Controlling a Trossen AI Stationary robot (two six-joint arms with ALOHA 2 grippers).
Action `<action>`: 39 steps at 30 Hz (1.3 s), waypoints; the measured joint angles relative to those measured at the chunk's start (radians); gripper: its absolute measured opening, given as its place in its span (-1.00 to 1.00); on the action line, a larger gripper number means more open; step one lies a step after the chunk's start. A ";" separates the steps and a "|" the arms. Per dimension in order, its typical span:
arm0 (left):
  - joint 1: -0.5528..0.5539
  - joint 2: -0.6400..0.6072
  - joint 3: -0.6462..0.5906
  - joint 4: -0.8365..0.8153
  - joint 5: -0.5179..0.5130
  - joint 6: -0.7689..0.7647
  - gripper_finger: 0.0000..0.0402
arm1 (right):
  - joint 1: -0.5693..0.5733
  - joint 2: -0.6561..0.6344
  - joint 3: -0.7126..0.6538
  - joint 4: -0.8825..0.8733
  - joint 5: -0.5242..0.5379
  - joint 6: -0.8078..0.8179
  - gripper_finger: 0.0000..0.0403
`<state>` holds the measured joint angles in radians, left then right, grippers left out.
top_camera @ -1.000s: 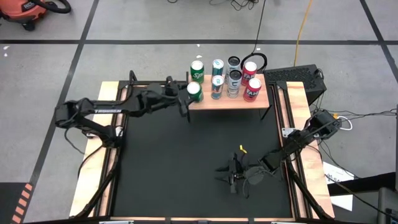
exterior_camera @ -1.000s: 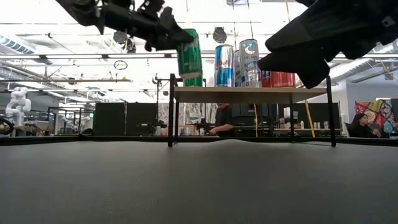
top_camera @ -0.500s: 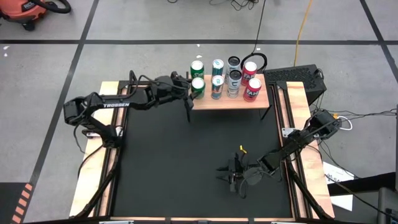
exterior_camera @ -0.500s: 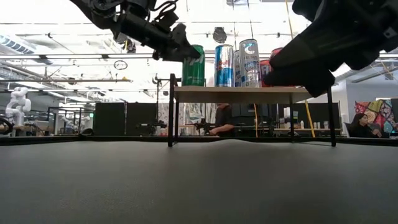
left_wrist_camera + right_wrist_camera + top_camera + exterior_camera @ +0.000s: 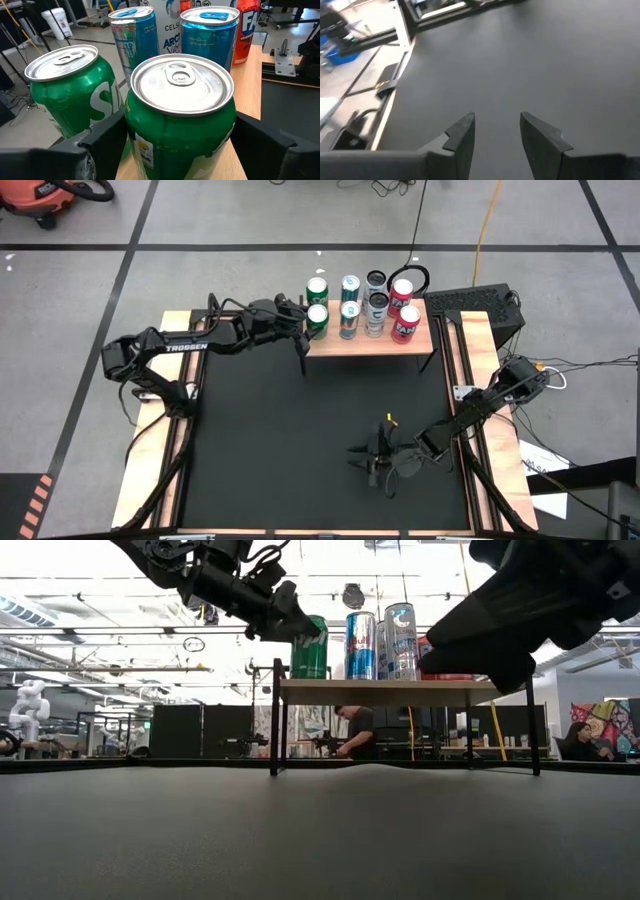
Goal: Place canned beverage on shelf
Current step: Put the green soda can on the shelf aligned with the other green soda can, then return to Home Position
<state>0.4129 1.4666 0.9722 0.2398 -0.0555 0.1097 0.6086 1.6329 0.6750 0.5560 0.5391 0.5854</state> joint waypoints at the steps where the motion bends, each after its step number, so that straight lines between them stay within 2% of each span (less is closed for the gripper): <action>1: 0.000 0.000 0.000 0.000 0.001 0.000 0.59 | 0.000 0.000 0.000 0.002 0.019 -0.002 -0.28; 6: 0.000 -0.001 0.000 0.000 0.000 0.000 0.74 | 0.000 0.000 0.000 0.010 0.118 -0.003 -0.28; 15: 0.000 -0.026 0.000 -0.009 -0.018 0.006 0.87 | 0.000 0.000 0.000 0.008 0.144 0.005 -0.28; 23: -0.001 -0.232 0.000 -0.165 -0.072 0.036 0.87 | 0.001 0.000 0.000 -0.007 0.273 0.025 -0.28; 29: -0.042 -0.368 -0.014 -0.343 -0.062 0.008 0.87 | -0.040 0.000 0.000 0.051 0.273 -0.020 -0.28; 31: -0.075 -0.411 -0.056 -0.349 -0.060 -0.017 0.87 | -0.062 0.000 0.000 0.098 0.242 -0.064 -0.28; 34: -0.156 -0.469 -0.168 -0.287 -0.041 -0.087 0.85 | -0.099 0.000 0.000 0.228 0.094 -0.200 -0.28; 37: -0.284 -0.514 -0.341 -0.040 0.028 -0.147 0.83 | -0.131 0.000 0.000 0.372 -0.040 -0.323 -0.28; 39: -0.379 -0.519 -0.458 0.172 0.024 -0.156 0.83 | -0.147 -0.004 0.000 0.445 -0.087 -0.390 -0.29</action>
<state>0.0341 0.9476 0.5142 0.4118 -0.0318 -0.0462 0.4618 1.6285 0.6750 1.0007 0.4520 0.1957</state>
